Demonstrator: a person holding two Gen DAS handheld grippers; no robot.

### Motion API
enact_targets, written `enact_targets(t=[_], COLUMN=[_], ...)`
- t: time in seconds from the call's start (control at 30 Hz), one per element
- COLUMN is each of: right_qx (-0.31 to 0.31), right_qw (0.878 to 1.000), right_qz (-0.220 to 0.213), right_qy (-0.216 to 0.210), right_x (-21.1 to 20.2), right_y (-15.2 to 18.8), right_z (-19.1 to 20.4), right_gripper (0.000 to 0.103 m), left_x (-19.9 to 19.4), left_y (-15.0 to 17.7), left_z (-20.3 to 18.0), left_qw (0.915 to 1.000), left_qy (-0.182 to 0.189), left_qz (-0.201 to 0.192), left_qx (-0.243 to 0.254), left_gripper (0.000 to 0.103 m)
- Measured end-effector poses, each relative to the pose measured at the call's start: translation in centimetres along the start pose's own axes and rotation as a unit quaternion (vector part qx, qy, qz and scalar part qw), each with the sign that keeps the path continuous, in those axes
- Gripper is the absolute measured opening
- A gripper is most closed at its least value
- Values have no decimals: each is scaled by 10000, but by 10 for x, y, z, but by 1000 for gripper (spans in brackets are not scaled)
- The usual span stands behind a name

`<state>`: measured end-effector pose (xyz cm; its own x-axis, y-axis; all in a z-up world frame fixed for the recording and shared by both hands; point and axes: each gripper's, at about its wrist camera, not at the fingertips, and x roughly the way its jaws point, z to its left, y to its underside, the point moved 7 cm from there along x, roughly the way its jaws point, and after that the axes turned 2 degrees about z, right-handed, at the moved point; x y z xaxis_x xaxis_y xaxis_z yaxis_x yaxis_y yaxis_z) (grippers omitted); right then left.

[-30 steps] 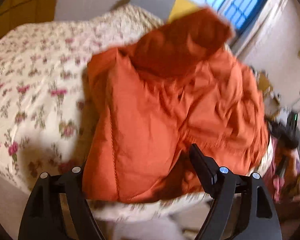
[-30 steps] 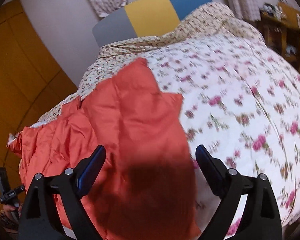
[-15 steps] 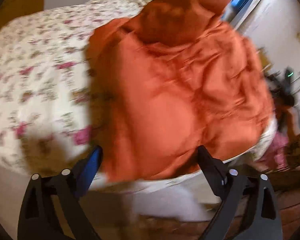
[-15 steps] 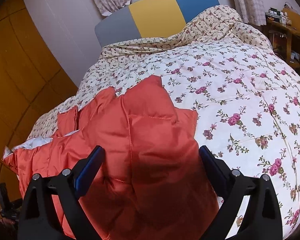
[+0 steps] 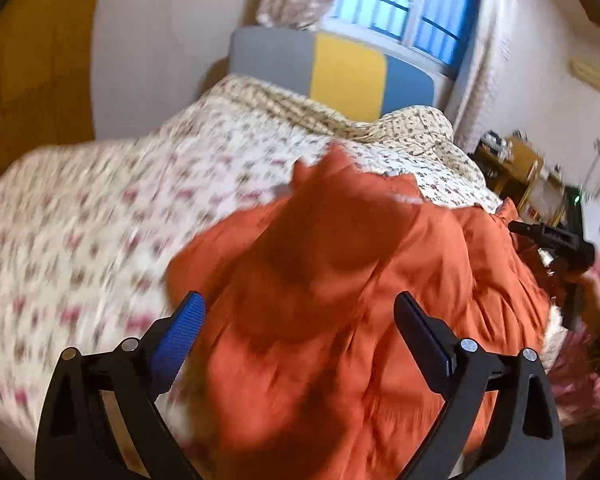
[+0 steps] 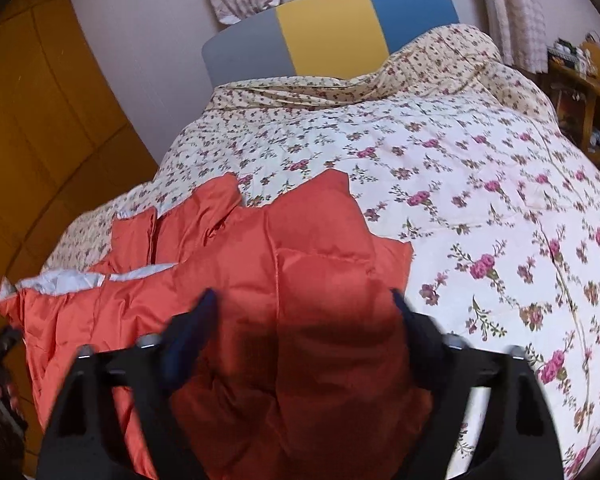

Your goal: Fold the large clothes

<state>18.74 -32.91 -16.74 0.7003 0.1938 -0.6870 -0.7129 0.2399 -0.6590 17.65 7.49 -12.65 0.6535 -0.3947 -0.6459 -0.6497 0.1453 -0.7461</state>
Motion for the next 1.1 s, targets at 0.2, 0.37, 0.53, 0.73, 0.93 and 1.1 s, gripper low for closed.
enact_targets(t=[0.2,0.37,0.53,0.73,0.93,1.1], right_qx=[-293,-330,-253,37,2,202], right_qw=[9991,9963,9923,9938,9940,9936], right_qz=[-314,-793,-1205,-1050,-736,-403], right_qy=[50,5,91,356,812,1039], right_x=[-26,-52,-52,2,66,102], right_y=[-7,-40,-81,-105,-93,-78], right_z=[11,22,32,27,14,-6], right_gripper=[17,13,13,13,15,22], left_x=[16,-16,-34,1,44,83], left_y=[-20,-50,-87,-109,-104,-91], left_z=[-4,4,23,40,55,61], left_qw=[9988,9925,9805,9734,9643,9628], left_qy=[-30,-400,-801,-1202,-1768,-2169], left_qz=[-231,-951,-1543,-1445,-1324,-984], left_qx=[-436,-661,-919,-1308,-1463,-1278], left_gripper=[24,19,19,19,19,19])
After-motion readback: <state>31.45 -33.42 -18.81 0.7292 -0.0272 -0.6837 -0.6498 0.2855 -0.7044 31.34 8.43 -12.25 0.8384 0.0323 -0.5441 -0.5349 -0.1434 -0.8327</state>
